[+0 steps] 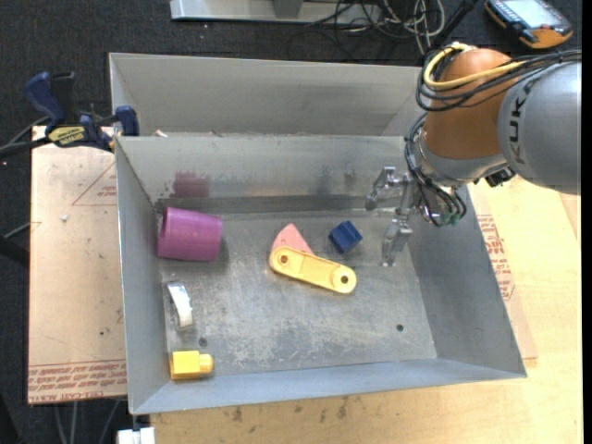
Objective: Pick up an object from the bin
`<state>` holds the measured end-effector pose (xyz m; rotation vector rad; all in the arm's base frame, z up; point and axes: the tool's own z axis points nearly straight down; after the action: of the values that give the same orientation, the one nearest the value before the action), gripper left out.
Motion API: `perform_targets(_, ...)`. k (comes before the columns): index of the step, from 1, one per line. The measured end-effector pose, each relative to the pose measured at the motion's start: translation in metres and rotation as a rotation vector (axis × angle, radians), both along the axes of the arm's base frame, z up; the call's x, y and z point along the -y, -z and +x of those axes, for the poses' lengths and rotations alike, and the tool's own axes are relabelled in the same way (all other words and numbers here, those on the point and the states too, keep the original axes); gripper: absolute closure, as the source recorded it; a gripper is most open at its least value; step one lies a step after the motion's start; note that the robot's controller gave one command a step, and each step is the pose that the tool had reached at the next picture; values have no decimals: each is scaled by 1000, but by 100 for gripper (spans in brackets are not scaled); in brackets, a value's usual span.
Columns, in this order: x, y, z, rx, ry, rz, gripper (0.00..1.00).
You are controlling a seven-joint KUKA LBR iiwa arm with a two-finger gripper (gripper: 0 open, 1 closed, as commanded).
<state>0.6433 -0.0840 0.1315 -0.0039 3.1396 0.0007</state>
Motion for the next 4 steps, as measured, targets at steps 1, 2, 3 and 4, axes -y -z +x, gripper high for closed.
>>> perform_targets(1,0,0,0,0,0,0,0)
perform_targets(2,-44,34,-20,15,-54,-4,0)
perform_targets(3,-116,56,-36,13,-65,3,100)
perform_targets(4,-116,56,-36,13,-65,3,100)
